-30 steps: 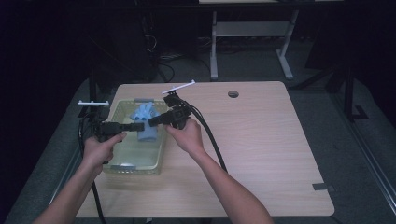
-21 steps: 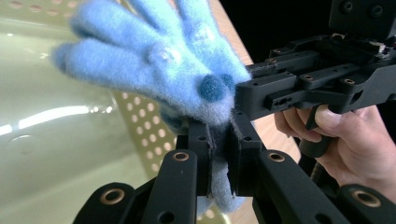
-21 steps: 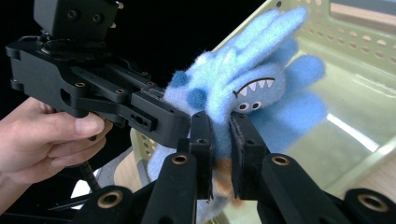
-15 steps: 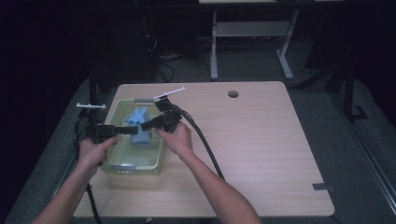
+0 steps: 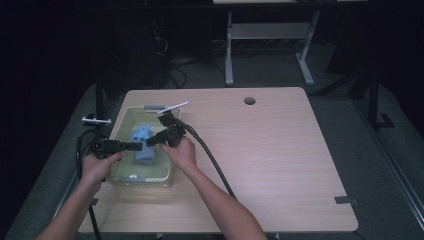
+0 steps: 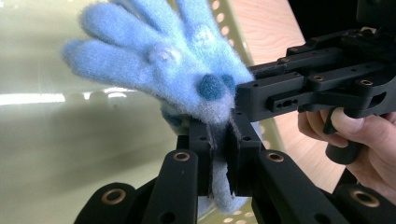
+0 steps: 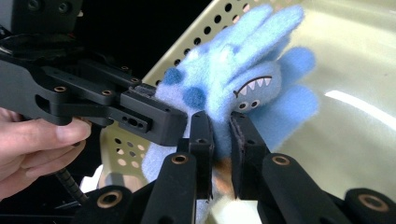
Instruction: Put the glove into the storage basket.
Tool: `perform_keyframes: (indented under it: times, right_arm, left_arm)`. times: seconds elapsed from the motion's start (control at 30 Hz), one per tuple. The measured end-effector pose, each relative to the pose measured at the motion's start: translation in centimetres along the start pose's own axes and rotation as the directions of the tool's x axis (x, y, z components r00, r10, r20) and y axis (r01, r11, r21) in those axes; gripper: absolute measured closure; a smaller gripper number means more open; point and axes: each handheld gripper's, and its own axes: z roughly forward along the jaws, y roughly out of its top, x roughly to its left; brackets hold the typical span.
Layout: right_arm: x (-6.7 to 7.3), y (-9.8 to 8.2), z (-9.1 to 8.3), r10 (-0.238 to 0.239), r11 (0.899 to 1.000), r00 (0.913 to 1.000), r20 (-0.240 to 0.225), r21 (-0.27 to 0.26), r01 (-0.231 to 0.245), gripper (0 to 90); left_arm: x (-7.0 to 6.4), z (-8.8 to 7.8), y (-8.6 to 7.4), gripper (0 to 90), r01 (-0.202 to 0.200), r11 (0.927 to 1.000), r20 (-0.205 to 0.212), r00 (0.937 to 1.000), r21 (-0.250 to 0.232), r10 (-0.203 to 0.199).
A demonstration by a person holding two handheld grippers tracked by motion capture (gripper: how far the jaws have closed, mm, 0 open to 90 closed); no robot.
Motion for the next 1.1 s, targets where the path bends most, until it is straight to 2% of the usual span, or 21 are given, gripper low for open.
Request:
perform_keyframes:
  times: [0.1,0.27,0.5,0.63,0.7,0.77,0.8,0.83,0.87,0.9,0.93,0.97,1.03,1.07,1.1]
  right_arm:
    - [-0.1,0.0,0.4,0.003,1.000,0.9999,0.012,0.011,-0.003,79.9]
    - [-0.3,-0.1,0.5,-0.002,0.999,0.9991,0.042,0.032,0.000,78.3]
    - [-0.4,-0.1,-0.3,-0.007,0.999,0.9965,0.083,0.033,0.004,76.7]
    - [-0.4,-0.1,-0.9,-0.017,1.000,0.9957,0.091,0.025,0.015,75.5]
    - [-0.2,-0.1,-1.1,-0.028,0.999,0.9951,0.094,0.026,0.025,75.4]
    - [0.0,-0.1,-1.4,-0.039,0.999,0.9943,0.099,0.024,0.037,75.4]
    - [0.1,-0.1,-1.5,-0.040,0.999,0.9943,0.099,0.021,0.038,75.4]
    - [0.2,-0.1,-1.6,-0.043,0.999,0.9942,0.098,0.020,0.041,75.4]
    - [0.2,-0.1,-1.8,-0.049,0.999,0.9938,0.100,0.021,0.047,75.4]
    - [0.3,-0.2,-1.9,-0.050,0.999,0.9935,0.103,0.020,0.048,75.1]
    - [0.4,-0.2,-2.0,-0.052,0.999,0.9935,0.101,0.018,0.050,75.1]
    - [0.4,-0.2,-2.1,-0.059,0.998,0.9929,0.103,0.016,0.058,75.1]
    - [0.5,-0.2,-2.5,-0.059,0.998,0.9932,0.101,0.005,0.058,75.1]
    - [0.6,-0.2,-2.6,-0.059,0.998,0.9931,0.101,0.003,0.059,74.9]
    - [0.6,-0.2,-2.8,-0.061,0.998,0.9931,0.100,0.001,0.061,74.0]
  left_arm:
    - [0.1,0.2,0.0,82.2,-0.008,0.9999,-0.018,0.9998,0.012,0.009]
    - [-0.1,0.9,0.0,82.2,0.005,0.9995,-0.050,0.9987,0.031,-0.003]
    - [0.1,1.6,0.0,82.1,0.001,0.9971,-0.113,0.9936,0.076,0.008]
    - [-0.1,2.5,0.0,81.9,0.014,0.9926,-0.138,0.9904,0.121,0.003]
    - [-0.1,3.0,0.0,81.6,0.016,0.9881,-0.170,0.9854,0.153,0.011]
    - [0.2,3.5,-0.1,81.0,0.013,0.9796,-0.199,0.9795,0.200,0.028]
    - [0.3,3.7,-0.1,80.6,0.017,0.9769,-0.221,0.9747,0.213,0.031]
    - [0.4,3.7,-0.1,80.1,0.021,0.9748,-0.236,0.9713,0.222,0.032]
    - [0.4,3.8,0.0,79.4,0.024,0.9762,-0.239,0.9706,0.216,0.029]
    - [0.4,3.8,0.0,78.4,0.034,0.9762,-0.255,0.9668,0.214,0.022]
    - [0.3,3.9,0.1,76.5,0.034,0.9734,-0.281,0.9592,0.227,0.032]
    - [0.4,3.8,0.3,73.9,0.024,0.9669,-0.292,0.9549,0.254,0.053]
    - [0.5,3.7,0.4,68.2,0.035,0.9668,-0.300,0.9528,0.253,0.044]
    - [0.5,3.6,0.5,64.9,0.036,0.9675,-0.319,0.9465,0.250,0.047]
    - [0.5,3.5,0.5,61.3,0.034,0.9678,-0.326,0.9442,0.249,0.051]
